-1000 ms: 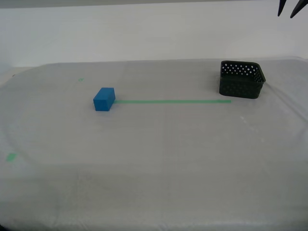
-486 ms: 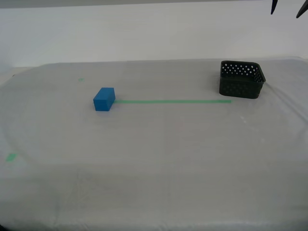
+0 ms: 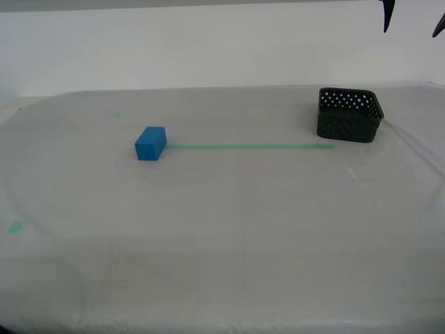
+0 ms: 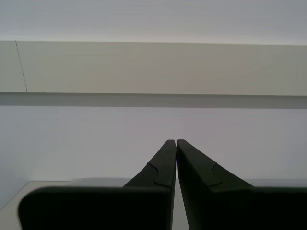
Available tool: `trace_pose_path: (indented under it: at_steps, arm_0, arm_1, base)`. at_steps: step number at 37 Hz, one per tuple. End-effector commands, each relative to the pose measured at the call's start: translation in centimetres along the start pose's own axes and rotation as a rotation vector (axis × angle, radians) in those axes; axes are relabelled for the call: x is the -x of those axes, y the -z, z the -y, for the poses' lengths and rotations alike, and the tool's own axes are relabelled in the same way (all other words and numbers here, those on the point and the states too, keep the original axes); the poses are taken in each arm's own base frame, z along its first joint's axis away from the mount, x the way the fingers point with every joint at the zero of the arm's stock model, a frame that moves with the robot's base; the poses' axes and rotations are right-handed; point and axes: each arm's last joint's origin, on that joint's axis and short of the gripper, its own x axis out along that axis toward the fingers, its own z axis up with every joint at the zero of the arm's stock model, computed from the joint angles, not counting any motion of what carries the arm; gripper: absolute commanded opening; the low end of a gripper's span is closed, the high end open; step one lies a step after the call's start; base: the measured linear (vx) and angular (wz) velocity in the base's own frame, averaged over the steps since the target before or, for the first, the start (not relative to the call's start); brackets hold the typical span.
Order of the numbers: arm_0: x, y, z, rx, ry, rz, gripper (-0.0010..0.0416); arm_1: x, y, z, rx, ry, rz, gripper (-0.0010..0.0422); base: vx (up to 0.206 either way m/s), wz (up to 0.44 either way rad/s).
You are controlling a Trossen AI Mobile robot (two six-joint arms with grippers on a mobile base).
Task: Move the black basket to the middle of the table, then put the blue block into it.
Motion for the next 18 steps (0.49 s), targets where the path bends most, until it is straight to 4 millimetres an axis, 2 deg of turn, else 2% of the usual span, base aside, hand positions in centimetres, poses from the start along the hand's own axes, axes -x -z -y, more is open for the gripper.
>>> trace_pose_path:
  at_steps: [1, 18]
  arm_0:
    - [-0.9, 0.1, 0.0, 0.003, -0.004, 0.022, 0.0395]
    - [-5.9, 1.5, 0.4, 0.001, -0.013, 0.066, 0.0396]
  arm_1:
    - [0.0, -0.1, 0.0, -0.001, -0.001, 0.005, 0.0]
    - [0.0, -0.1, 0.0, -0.001, 0.0, 0.004, 0.0]
  base:
    - [0.0, 0.0]
    - [0.0, 0.0]
